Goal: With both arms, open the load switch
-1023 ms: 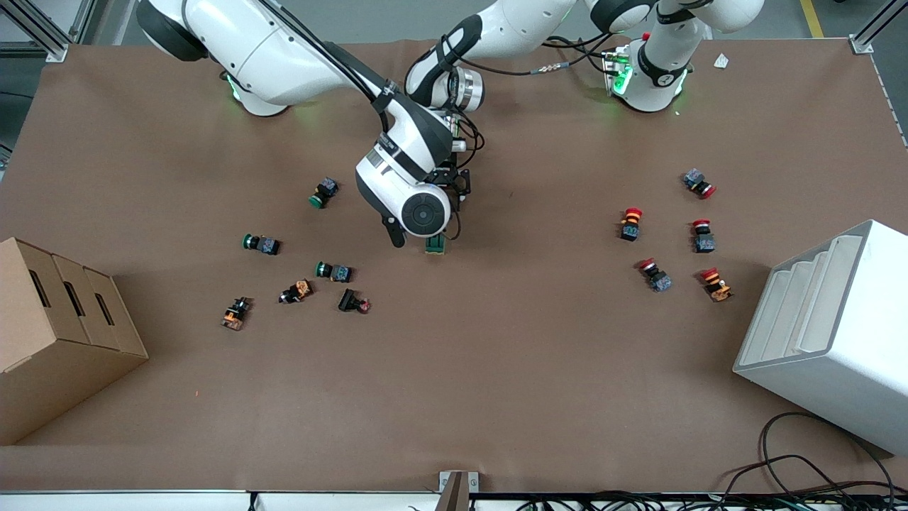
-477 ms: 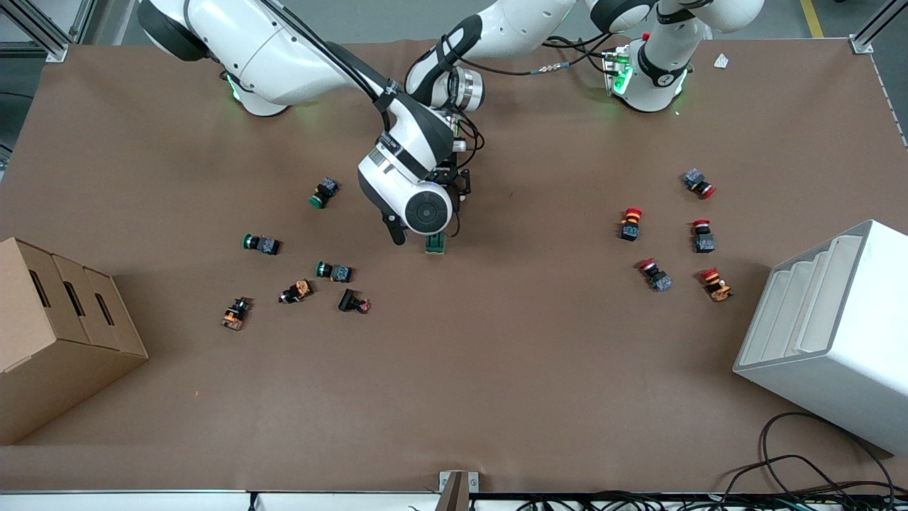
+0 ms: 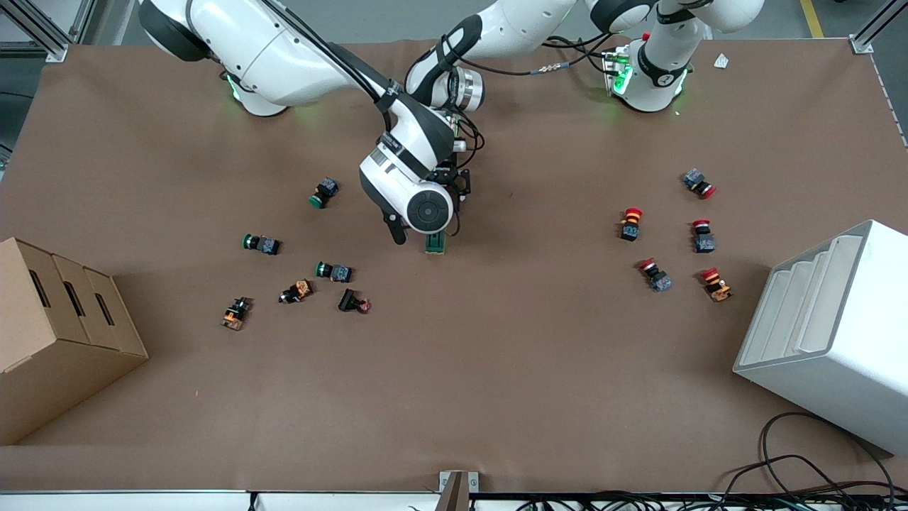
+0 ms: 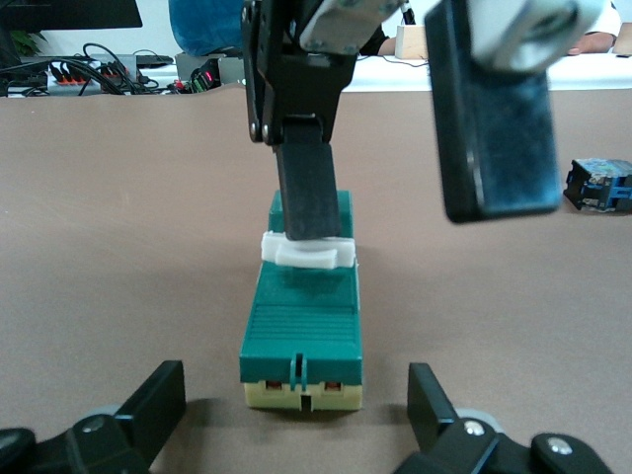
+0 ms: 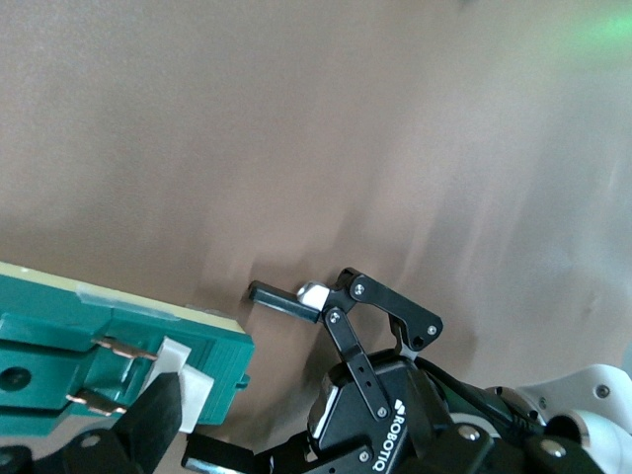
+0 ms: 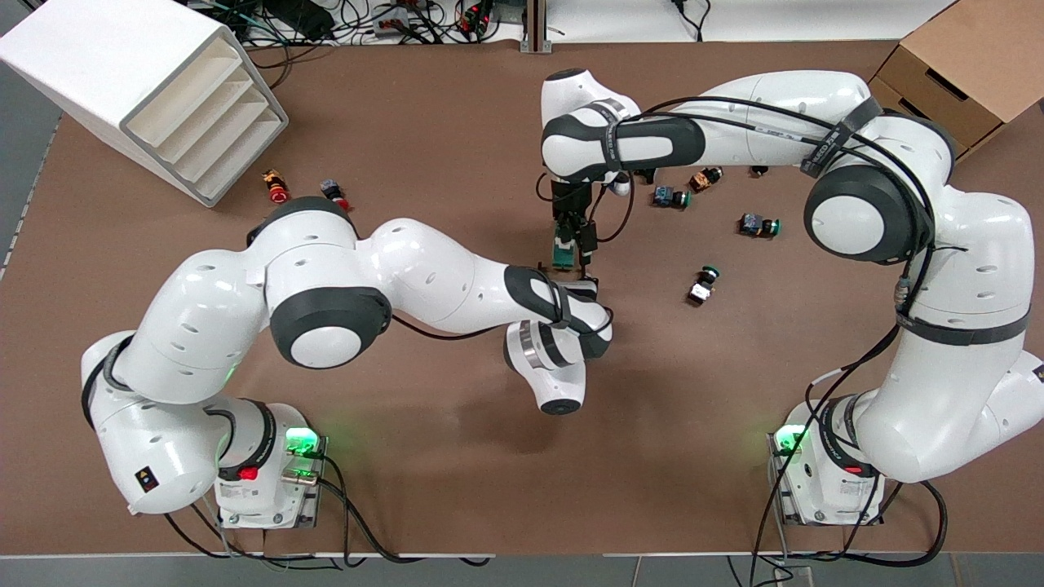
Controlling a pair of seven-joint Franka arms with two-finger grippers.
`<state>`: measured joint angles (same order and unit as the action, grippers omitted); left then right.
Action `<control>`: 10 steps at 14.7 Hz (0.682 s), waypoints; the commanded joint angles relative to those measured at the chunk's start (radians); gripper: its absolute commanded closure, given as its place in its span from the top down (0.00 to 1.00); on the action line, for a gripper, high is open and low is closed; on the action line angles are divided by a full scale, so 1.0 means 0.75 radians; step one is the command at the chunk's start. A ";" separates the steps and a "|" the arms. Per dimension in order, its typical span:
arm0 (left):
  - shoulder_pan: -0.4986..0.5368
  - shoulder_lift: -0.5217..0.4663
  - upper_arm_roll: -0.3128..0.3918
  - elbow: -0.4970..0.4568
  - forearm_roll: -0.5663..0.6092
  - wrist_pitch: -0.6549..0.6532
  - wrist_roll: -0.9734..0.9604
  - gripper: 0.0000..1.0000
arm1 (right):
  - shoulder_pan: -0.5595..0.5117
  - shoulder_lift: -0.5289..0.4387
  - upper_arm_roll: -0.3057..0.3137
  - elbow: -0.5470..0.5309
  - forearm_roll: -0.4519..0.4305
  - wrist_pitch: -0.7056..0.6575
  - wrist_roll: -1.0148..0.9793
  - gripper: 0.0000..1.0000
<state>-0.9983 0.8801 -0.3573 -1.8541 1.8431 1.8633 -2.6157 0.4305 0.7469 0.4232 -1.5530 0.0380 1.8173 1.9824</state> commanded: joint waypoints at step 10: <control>0.000 0.031 0.008 -0.015 -0.003 0.007 -0.016 0.99 | -0.081 -0.024 0.002 0.111 -0.191 -0.032 -0.064 1.00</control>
<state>-0.9984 0.8801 -0.3573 -1.8541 1.8432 1.8632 -2.6157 0.4141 0.7424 0.4130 -1.5191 -0.0437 1.8341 1.9739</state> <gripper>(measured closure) 0.013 0.000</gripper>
